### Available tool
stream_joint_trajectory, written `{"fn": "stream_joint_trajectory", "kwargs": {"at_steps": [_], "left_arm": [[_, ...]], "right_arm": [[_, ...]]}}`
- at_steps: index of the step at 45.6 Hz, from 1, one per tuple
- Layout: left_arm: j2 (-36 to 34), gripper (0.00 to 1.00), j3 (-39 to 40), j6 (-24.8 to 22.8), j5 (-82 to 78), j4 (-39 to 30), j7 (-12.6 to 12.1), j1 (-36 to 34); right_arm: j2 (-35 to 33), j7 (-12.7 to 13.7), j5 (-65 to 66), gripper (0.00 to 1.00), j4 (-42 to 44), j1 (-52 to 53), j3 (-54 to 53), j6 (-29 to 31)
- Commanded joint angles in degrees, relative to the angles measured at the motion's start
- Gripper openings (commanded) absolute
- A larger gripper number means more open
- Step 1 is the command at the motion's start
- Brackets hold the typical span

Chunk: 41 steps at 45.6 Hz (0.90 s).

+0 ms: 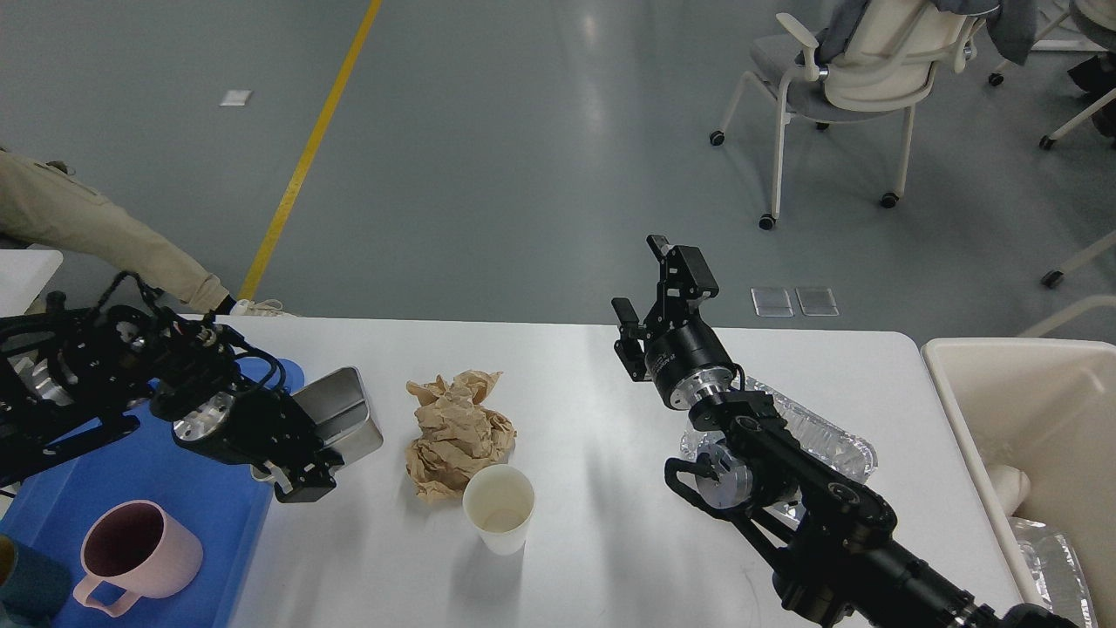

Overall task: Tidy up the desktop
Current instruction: 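Carry the metal tin with the left gripper over the blue tray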

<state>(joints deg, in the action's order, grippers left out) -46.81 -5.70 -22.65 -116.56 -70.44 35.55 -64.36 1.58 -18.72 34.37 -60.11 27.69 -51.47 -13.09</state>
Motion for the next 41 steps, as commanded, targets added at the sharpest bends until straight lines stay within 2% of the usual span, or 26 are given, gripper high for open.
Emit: {"fn": "stream_joint_trajectory", "kwargs": {"at_steps": [1, 18, 34, 41], "left_arm": [[-5.65, 0.0, 2.09, 0.67, 3.27, -0.32, -0.04, 0.47], [-19.02, 0.01, 2.8, 5.77, 16.71, -0.23, -0.04, 1.35], [-24.65, 0.01, 2.71, 8.5, 23.57, 0.03, 0.4, 1.35], [-25.09, 0.01, 2.44, 9.81, 24.45, 2.4, -0.57, 1.61]], "right_arm": [[0.0, 0.0, 0.0, 1.0, -0.09, 0.0, 0.14, 0.0], [0.0, 0.0, 0.0, 1.0, -0.18, -0.09, 0.49, 0.0], [0.0, 0.0, 0.0, 1.0, -0.09, 0.0, 0.67, 0.0], [0.0, 0.0, 0.0, 1.0, -0.09, 0.0, 0.67, 0.0]]}}
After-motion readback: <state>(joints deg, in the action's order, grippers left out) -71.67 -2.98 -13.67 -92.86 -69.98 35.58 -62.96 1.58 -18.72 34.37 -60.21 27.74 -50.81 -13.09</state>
